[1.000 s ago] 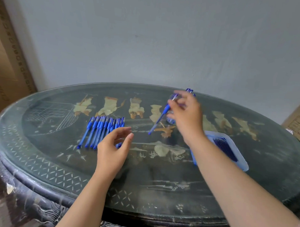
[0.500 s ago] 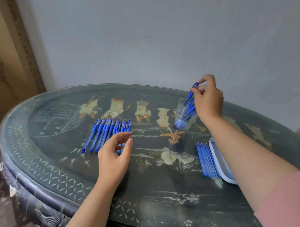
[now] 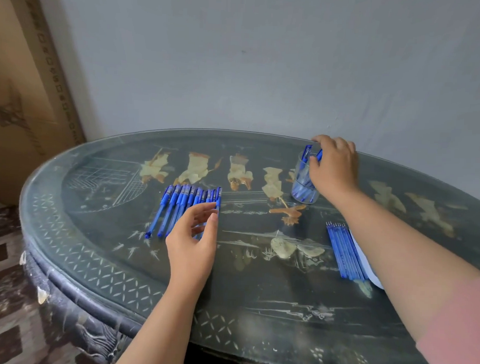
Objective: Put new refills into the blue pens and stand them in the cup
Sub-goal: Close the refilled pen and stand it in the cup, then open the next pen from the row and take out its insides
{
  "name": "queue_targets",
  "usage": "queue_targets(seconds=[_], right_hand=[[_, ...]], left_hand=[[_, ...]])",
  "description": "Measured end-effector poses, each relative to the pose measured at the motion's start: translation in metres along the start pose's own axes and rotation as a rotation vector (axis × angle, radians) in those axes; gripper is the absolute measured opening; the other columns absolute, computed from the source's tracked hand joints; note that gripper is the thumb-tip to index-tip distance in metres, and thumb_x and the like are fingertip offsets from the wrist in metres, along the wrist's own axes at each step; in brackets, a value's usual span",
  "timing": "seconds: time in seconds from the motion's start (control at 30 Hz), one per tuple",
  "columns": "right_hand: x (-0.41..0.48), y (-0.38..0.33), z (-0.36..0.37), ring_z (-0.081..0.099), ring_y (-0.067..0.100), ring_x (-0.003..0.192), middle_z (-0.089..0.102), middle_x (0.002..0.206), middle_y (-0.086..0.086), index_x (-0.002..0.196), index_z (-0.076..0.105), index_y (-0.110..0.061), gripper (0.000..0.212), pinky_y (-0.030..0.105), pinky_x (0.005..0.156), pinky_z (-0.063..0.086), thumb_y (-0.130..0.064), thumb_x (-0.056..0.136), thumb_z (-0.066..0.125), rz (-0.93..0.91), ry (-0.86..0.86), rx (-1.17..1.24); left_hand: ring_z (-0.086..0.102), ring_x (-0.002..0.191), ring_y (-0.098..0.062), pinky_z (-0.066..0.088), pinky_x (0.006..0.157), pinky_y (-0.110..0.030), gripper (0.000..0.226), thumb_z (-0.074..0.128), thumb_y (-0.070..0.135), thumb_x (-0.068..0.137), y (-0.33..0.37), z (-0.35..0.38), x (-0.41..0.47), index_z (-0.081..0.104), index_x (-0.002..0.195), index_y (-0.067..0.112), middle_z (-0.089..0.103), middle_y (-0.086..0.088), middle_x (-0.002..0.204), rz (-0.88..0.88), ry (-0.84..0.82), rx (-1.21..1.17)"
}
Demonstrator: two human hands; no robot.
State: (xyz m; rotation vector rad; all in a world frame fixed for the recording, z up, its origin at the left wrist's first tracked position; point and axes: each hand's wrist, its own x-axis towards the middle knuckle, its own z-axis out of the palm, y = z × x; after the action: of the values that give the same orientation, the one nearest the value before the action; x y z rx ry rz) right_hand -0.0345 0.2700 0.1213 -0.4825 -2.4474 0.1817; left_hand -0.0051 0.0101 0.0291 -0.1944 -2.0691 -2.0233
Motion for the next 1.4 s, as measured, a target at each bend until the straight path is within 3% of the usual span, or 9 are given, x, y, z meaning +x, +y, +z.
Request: queue_targets(seconds=[0.13,0.23,0.33,0.43,0.6,0.9,1.13,1.3,1.4], right_hand=[[-0.037,-0.03,0.006,0.05,0.04,0.104,0.057,0.106,0.02,0.11,0.065,-0.005,0.027,0.043,0.09,0.04,0.0,0.084,0.058,0.025,0.223,0.15],[-0.07,-0.067,0.023,0.056,0.027,0.098,0.064,0.096,0.008,0.086,0.068,-0.013,0.011,0.035,0.085,0.043,-0.01,0.09,0.058,0.001,-0.089,0.25],[-0.092,-0.101,0.043,0.065,0.024,0.086,0.073,0.087,0.007,0.073,0.07,-0.007,0.031,0.031,0.074,0.05,-0.023,0.096,0.058,0.105,-0.413,0.341],[-0.103,-0.125,0.06,0.068,0.027,0.083,0.074,0.089,0.014,0.087,0.074,0.001,0.033,0.027,0.067,0.049,-0.025,0.097,0.057,0.223,-0.494,0.42],[-0.106,-0.141,0.084,0.056,0.022,0.063,0.053,0.057,-0.003,0.057,0.059,-0.018,0.035,0.03,0.064,0.047,-0.028,0.091,0.059,0.398,-0.472,0.339],[-0.1,-0.151,0.079,0.065,0.025,0.081,0.067,0.082,0.004,0.069,0.055,-0.013,0.022,0.036,0.079,0.055,-0.026,0.086,0.062,0.465,-0.475,0.292],[-0.097,-0.146,0.079,0.064,0.027,0.079,0.058,0.075,0.002,0.064,0.043,-0.015,0.033,0.038,0.081,0.055,-0.027,0.088,0.062,0.562,-0.452,0.355],[-0.095,-0.119,0.059,0.057,0.024,0.067,0.057,0.062,-0.001,0.069,0.064,-0.014,0.022,0.027,0.059,0.045,-0.025,0.087,0.062,0.548,-0.395,0.425],[-0.11,-0.088,0.03,0.06,0.019,0.073,0.065,0.07,-0.002,0.082,0.073,-0.016,0.012,0.029,0.064,0.048,-0.019,0.087,0.063,0.37,-0.351,0.451]], left_hand=[[0.065,0.093,-0.002,0.05,0.081,-0.017,0.02,0.06,0.009,0.094,0.003,-0.004,0.0,0.068,0.099,0.027,0.071,0.013,0.095,-0.021,0.119,-0.117],[0.064,0.089,-0.001,0.048,0.076,-0.012,0.026,0.057,0.004,0.093,0.008,-0.007,-0.002,0.064,0.099,0.029,0.071,0.008,0.094,-0.017,0.273,-0.192],[0.062,0.087,-0.001,0.047,0.076,-0.016,0.028,0.054,0.002,0.092,0.008,-0.01,-0.002,0.063,0.099,0.028,0.07,0.004,0.095,-0.029,0.379,-0.234],[0.063,0.091,-0.004,0.047,0.08,-0.022,0.028,0.052,0.002,0.092,0.005,-0.013,0.0,0.063,0.101,0.026,0.07,0.001,0.097,-0.053,0.418,-0.232],[0.063,0.093,-0.005,0.049,0.08,-0.026,0.029,0.052,0.004,0.092,0.004,-0.012,0.0,0.063,0.102,0.028,0.07,0.004,0.099,-0.074,0.394,-0.202],[0.062,0.093,0.0,0.047,0.078,-0.021,0.033,0.053,0.003,0.091,0.005,-0.012,0.001,0.062,0.096,0.035,0.069,0.005,0.1,-0.092,0.371,-0.189],[0.061,0.089,0.004,0.045,0.075,-0.018,0.034,0.053,0.004,0.091,0.005,-0.013,0.001,0.061,0.092,0.037,0.069,0.006,0.098,-0.093,0.347,-0.176],[0.06,0.085,0.008,0.043,0.069,-0.006,0.026,0.053,0.005,0.092,0.002,-0.013,0.002,0.064,0.097,0.028,0.068,0.009,0.1,-0.062,0.262,-0.118],[0.059,0.095,0.004,0.045,0.083,-0.018,0.029,0.058,0.008,0.092,-0.002,-0.008,0.001,0.063,0.11,0.03,0.064,0.019,0.107,0.048,0.057,0.075]])
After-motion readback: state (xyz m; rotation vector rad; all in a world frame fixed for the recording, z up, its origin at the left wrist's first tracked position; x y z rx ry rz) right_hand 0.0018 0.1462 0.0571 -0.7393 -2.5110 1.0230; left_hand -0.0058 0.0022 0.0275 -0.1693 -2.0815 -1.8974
